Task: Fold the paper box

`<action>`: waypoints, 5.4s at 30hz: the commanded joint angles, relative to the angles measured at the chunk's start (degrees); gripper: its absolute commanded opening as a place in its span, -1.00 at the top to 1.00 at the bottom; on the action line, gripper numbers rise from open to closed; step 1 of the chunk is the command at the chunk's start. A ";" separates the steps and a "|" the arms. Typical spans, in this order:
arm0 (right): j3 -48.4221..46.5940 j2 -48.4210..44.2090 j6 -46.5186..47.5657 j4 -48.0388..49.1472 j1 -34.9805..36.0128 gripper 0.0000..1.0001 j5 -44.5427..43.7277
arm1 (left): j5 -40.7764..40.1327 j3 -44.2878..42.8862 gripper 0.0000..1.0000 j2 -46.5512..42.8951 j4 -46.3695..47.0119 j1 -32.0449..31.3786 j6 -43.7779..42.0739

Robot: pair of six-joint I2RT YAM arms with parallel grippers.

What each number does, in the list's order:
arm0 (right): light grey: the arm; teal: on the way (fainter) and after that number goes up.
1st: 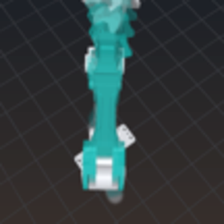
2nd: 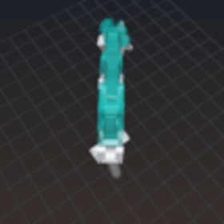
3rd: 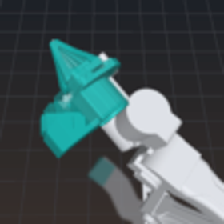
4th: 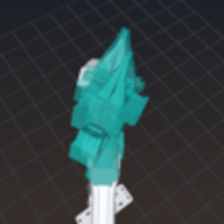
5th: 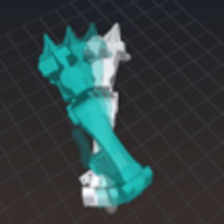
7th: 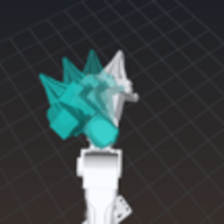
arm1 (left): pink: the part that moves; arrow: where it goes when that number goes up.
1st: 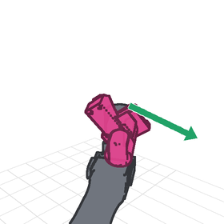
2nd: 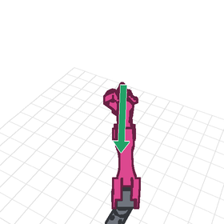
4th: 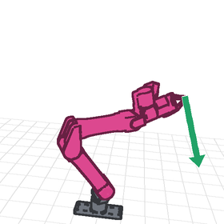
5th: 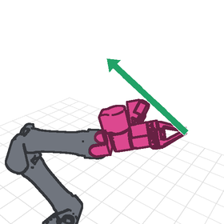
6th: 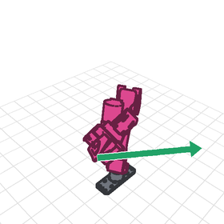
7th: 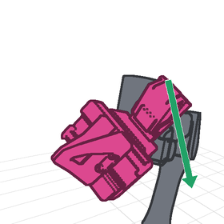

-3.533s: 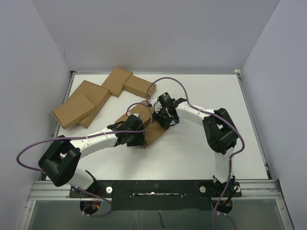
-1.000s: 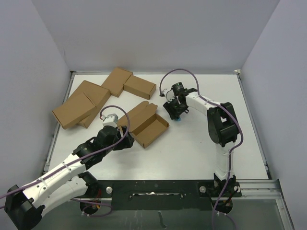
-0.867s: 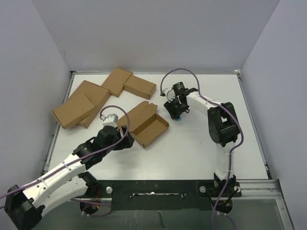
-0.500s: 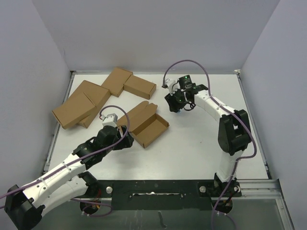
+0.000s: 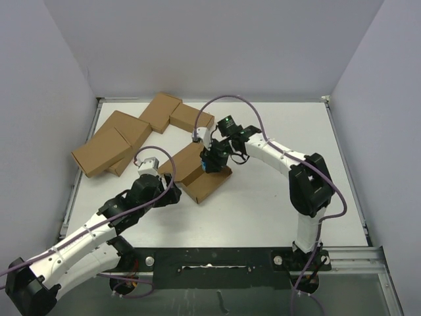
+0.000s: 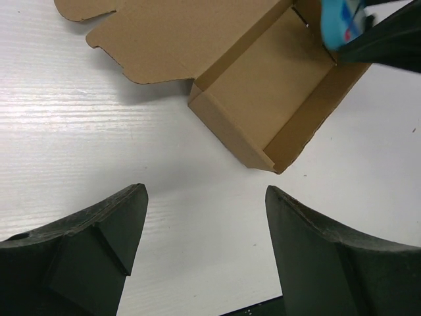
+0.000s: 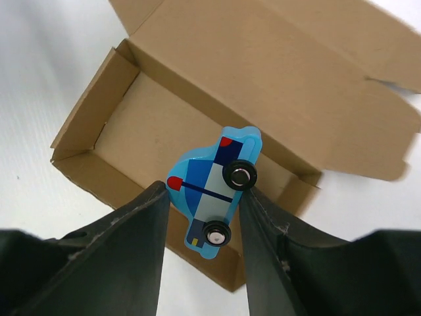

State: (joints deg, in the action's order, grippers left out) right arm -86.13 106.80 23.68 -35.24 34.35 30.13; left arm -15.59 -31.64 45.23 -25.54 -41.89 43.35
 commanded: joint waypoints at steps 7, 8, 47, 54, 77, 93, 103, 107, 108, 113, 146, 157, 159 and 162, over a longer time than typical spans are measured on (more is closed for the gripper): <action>-2.75 6.72 3.29 -1.37 4.47 0.54 -5.26 | -0.93 1.05 -0.43 -2.95 0.49 0.32 1.15; -2.82 7.12 3.38 -1.43 4.69 0.53 -5.53 | -0.85 1.05 -0.43 -3.08 0.49 0.25 1.19; -4.49 -1.49 3.18 -5.89 2.52 -0.33 2.69 | 4.78 1.55 -0.51 -3.91 6.64 1.75 1.60; -3.38 -11.33 -0.62 -0.31 -5.25 -0.36 9.57 | 10.00 -1.61 -0.58 -2.86 8.40 9.01 -1.10; 5.89 -8.90 -19.35 16.96 -19.20 -0.86 28.64 | 38.07 5.24 -0.27 24.53 33.33 41.62 20.92; 6.14 -7.66 -19.38 16.77 -20.19 -0.86 29.46 | 42.00 6.27 0.10 37.19 48.55 40.81 27.67; 6.08 -7.05 -19.45 16.56 -20.76 -0.86 29.66 | 41.70 6.73 0.47 38.12 49.08 39.87 27.83; 6.15 -6.97 -19.55 16.52 -20.99 -0.86 29.81 | 41.94 6.53 0.75 38.86 49.44 39.87 27.34; 6.12 -6.88 -19.55 16.51 -21.03 -0.86 29.71 | 42.15 6.32 0.82 38.89 49.45 39.87 27.01; 5.48 -6.04 -18.08 14.65 -21.17 -0.86 28.53 | 43.90 3.79 1.00 38.38 46.69 39.63 22.33; -1.00 6.67 -11.77 -4.14 -24.69 -0.31 26.15 | 39.52 -8.28 1.00 28.67 34.23 28.63 -11.35; -2.60 8.75 -11.90 -4.74 -23.53 0.06 29.51 | 39.76 -8.00 1.00 28.38 35.33 27.96 -12.58; -2.64 8.73 -11.86 -4.83 -23.53 0.17 29.75 | 39.76 -7.99 1.00 28.33 35.35 27.96 -12.73; -2.64 8.77 -11.99 -4.92 -23.44 0.26 29.83 | 39.68 -7.94 1.00 28.23 35.38 27.93 -12.77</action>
State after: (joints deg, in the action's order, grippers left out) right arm -86.54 116.14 11.60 -39.99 10.55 57.25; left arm 23.99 -39.22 76.73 6.26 -13.58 32.03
